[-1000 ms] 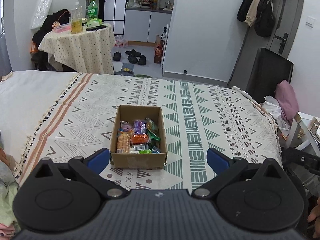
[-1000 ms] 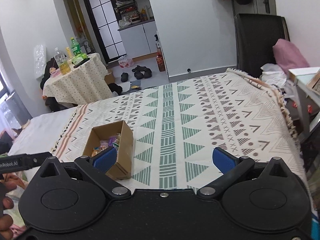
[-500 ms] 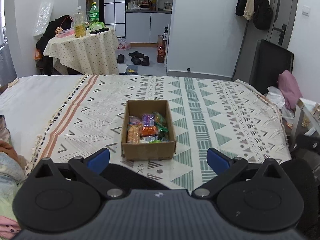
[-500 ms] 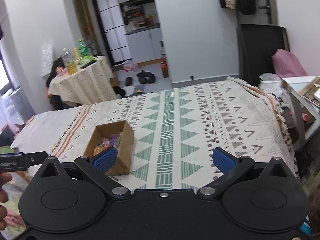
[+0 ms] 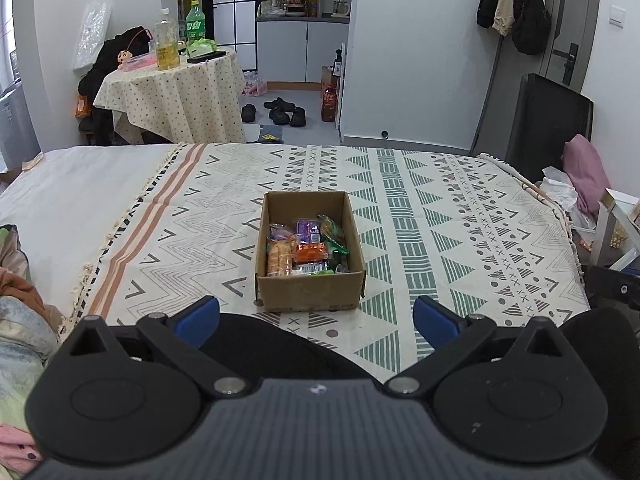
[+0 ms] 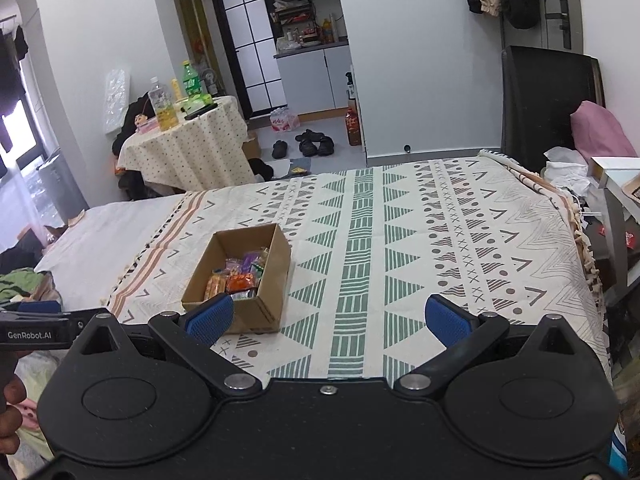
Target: Organize snacks
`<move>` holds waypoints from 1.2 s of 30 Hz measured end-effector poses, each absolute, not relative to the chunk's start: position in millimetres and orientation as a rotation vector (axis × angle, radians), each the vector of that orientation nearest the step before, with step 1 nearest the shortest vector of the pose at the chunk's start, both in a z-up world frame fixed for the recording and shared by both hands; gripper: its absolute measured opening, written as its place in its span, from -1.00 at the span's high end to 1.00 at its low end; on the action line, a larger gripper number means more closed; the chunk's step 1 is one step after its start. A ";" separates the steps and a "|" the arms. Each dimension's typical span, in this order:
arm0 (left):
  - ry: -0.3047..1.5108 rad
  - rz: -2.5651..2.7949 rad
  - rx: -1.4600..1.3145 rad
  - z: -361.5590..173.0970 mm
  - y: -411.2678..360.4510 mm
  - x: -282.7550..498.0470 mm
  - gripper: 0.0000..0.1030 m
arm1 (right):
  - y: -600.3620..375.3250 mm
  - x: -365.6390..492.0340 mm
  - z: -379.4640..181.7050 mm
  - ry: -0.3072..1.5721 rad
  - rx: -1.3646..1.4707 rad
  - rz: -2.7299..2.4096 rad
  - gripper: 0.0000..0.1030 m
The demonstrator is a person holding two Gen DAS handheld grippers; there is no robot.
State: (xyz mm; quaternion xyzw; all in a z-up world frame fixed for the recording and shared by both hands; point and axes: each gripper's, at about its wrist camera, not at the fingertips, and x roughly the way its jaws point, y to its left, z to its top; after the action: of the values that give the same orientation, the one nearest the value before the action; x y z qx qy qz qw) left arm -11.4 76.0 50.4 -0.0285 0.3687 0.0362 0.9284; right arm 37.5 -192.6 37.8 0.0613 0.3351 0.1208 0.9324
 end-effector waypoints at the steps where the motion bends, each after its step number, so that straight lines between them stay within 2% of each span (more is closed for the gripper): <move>1: 0.754 0.074 -0.054 50.7 75.2 -11.8 -0.99 | -192.2 37.4 37.6 0.687 0.125 0.249 -1.00; 36: 0.756 0.062 -0.063 54.6 76.4 -12.3 -0.99 | -191.0 36.1 38.6 0.693 0.126 0.257 -1.00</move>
State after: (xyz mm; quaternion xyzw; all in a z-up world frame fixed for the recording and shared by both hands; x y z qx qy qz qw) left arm -12.3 76.4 54.6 -0.0310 0.3692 0.0301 0.9284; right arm 36.1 -191.0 38.6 0.0613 0.3386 0.1257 0.9305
